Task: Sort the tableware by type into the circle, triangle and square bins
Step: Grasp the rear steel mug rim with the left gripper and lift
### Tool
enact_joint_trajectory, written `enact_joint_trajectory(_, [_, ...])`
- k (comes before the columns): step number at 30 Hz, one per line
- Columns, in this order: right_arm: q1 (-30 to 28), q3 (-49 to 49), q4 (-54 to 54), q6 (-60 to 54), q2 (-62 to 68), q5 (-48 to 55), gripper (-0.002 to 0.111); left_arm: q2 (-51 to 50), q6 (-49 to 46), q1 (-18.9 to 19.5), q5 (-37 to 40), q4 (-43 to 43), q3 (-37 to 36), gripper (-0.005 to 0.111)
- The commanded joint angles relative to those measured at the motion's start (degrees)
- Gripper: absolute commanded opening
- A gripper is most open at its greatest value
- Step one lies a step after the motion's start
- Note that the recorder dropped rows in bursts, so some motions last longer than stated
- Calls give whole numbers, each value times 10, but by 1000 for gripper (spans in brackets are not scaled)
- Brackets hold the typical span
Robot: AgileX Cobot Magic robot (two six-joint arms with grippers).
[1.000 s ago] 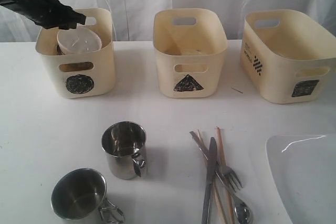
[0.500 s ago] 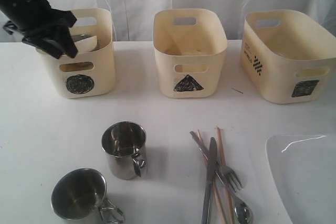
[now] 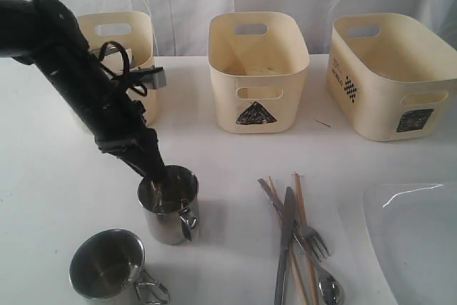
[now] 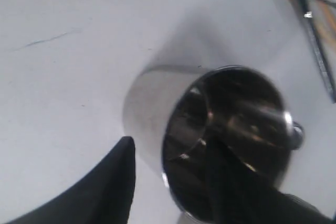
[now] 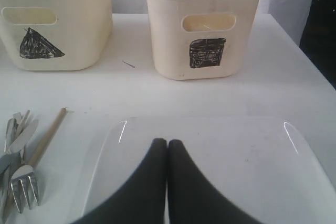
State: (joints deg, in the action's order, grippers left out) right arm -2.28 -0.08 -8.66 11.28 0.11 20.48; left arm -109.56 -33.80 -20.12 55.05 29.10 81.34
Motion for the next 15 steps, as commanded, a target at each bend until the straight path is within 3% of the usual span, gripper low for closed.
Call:
enact_joint_trajectory(1, [0, 1, 1, 1, -1, -3, 0, 2, -11, -7, -95, -11, -40, 47])
enact_joint_trajectory(5, [0, 1, 1, 1, -1, -3, 0, 2, -11, -7, -169, -10, -72, 47])
enact_joint_trajectory(11, [0, 1, 1, 1, -1, -3, 0, 2, -11, -7, -208, -11, -120, 45])
enact_joint_trajectory(15, [0, 1, 1, 1, -1, -3, 0, 5, 5, -7, -204, -11, -122, 13])
